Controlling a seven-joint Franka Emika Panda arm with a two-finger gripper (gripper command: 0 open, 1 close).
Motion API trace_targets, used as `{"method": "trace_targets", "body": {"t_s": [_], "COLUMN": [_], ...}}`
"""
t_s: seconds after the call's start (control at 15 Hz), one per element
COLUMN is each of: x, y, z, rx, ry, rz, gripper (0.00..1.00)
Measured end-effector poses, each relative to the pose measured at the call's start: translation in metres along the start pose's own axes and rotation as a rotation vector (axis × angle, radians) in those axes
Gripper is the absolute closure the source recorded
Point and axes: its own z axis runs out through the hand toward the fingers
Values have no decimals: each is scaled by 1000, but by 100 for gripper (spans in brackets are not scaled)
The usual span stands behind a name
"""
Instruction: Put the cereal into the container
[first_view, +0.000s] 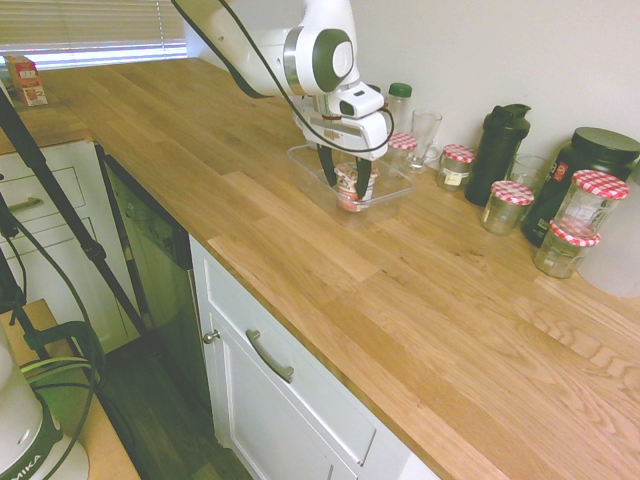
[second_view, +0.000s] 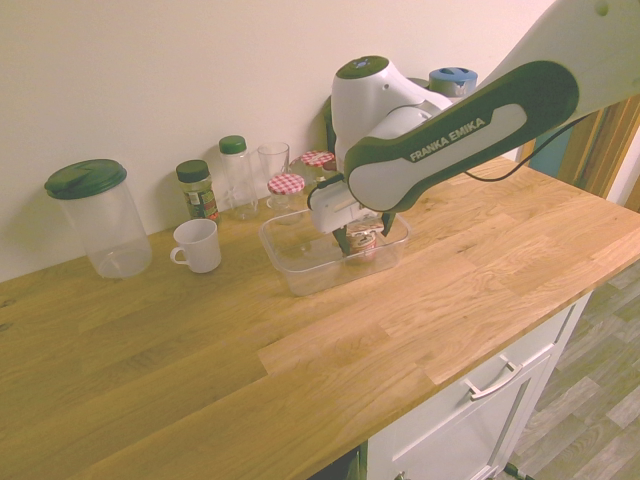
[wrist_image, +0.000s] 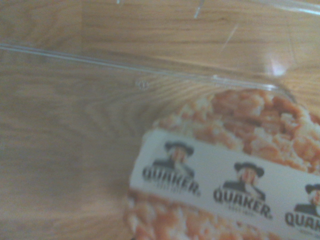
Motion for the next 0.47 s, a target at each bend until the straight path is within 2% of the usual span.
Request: {"method": "trace_targets", "body": {"t_s": [0.27, 0.47], "x": [1, 0], "y": [31, 51], "z": [-24, -45], "rx": [31, 59], "ry": [-44, -37], "rz": [15, 19], "gripper": [0, 0]}}
